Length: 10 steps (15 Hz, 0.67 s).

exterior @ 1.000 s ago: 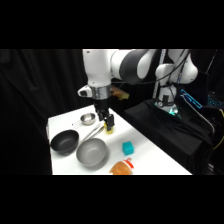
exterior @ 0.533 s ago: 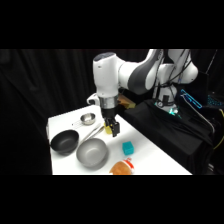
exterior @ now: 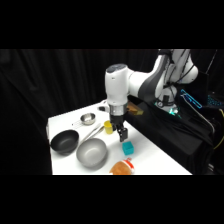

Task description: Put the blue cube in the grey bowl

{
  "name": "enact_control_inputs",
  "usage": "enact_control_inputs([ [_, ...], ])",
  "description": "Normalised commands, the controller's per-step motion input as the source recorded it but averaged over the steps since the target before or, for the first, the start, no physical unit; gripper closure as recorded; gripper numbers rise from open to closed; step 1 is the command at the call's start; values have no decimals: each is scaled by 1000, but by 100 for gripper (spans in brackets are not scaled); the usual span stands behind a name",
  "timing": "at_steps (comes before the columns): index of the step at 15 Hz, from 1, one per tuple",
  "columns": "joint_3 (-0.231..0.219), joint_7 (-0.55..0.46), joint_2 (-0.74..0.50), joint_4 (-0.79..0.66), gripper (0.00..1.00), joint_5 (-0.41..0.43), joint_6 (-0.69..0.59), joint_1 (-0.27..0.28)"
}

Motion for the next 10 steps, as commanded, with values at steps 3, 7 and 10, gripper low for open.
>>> enact_control_inputs([
  [3, 34, 64, -80, -251, 0, 138, 325, 39],
  [7, 36, 25, -20, -192, 0, 167, 322, 30],
  [10, 42, 50, 12, -148, 0, 144, 295, 57],
])
